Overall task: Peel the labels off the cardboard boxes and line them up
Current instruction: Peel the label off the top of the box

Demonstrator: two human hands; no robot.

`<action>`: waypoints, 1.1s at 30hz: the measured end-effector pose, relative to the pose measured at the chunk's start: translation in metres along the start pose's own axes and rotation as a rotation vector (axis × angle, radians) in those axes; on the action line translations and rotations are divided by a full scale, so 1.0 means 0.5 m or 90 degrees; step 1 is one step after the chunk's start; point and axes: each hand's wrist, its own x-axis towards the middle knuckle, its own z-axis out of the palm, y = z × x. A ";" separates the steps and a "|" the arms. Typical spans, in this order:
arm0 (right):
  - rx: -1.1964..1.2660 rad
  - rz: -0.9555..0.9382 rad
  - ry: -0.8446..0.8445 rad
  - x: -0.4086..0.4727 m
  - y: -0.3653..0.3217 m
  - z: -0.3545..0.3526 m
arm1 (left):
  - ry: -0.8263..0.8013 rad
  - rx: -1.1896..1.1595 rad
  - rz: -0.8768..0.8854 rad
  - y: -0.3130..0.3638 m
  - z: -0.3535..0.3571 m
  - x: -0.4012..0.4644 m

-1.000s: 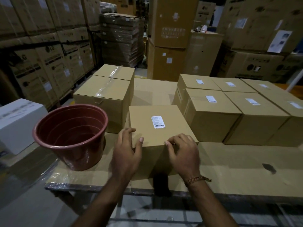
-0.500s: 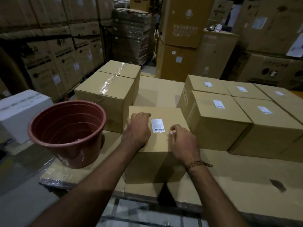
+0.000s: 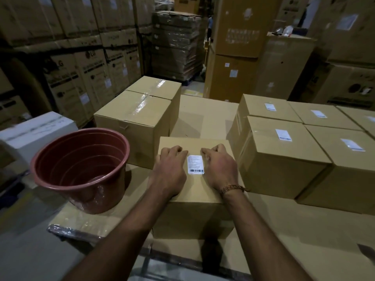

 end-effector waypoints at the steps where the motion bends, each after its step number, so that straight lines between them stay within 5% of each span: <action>1: 0.007 -0.005 0.008 -0.002 0.003 0.002 | 0.000 -0.001 -0.004 0.003 0.000 -0.002; 14: 0.099 0.011 0.052 -0.003 0.005 0.004 | 0.006 -0.003 -0.164 0.000 0.001 -0.002; 26: 0.133 0.080 0.058 0.039 -0.009 0.013 | -0.005 -0.066 -0.165 0.002 0.000 -0.002; 33: 0.057 0.013 0.079 0.032 -0.011 0.024 | -0.013 -0.049 -0.170 0.008 0.000 -0.005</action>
